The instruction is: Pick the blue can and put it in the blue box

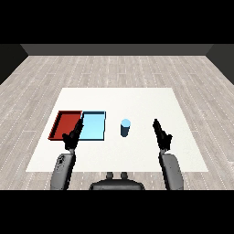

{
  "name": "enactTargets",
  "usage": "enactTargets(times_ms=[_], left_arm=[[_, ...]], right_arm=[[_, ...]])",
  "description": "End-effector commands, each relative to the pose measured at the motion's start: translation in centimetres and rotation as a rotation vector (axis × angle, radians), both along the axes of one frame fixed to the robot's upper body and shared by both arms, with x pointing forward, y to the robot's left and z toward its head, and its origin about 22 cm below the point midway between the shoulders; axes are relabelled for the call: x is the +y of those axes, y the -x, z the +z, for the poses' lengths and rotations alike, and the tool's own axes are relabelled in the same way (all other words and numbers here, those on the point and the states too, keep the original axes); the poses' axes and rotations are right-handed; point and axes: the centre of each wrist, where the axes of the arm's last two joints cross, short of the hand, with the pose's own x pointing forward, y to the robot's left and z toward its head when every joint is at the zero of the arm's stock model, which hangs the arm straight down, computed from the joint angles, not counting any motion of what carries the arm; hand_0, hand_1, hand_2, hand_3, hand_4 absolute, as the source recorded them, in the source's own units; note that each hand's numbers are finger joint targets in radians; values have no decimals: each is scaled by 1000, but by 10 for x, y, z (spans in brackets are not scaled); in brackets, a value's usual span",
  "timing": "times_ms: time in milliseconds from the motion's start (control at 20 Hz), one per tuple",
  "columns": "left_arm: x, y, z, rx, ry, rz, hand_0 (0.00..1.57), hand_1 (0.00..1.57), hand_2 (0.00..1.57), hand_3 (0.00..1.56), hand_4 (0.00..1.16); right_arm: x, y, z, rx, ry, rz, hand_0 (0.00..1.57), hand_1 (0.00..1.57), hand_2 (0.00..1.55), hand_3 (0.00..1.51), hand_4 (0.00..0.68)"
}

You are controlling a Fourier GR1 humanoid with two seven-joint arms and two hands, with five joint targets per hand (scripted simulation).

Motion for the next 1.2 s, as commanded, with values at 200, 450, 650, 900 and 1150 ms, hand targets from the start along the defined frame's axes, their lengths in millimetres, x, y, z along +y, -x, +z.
enactTargets(times_ms=[200, 450, 650, 900, 1150], left_arm=[[2, 9, -3, -7, -17, 45, 0, 0, 0, 0, 0], [-6, 10, 6, -358, 58, -19, 0, 0, 0, 0, 0], [2, 12, -2, -377, 85, -22, 0, 0, 0, 0, 0], [3, 12, -12, -386, 79, -28, 0, 0, 0, 0, 0], [6, 4, 9, -389, 81, 6, 0, 0, 0, 0, 0]], right_arm=[[-39, 24, -5, 32, -3, 27, 0, 0, 0, 0, 0], [-31, 27, 5, -226, -273, 152, 0, 0, 0, 0, 0], [-34, 31, -4, -216, -260, 168, 0, 0, 0, 0, 0], [-47, 24, -1, -220, -299, 167, 0, 0, 0, 0, 0], [-50, 0, -2, -151, -304, 176, 0, 0, 0, 0, 0]])
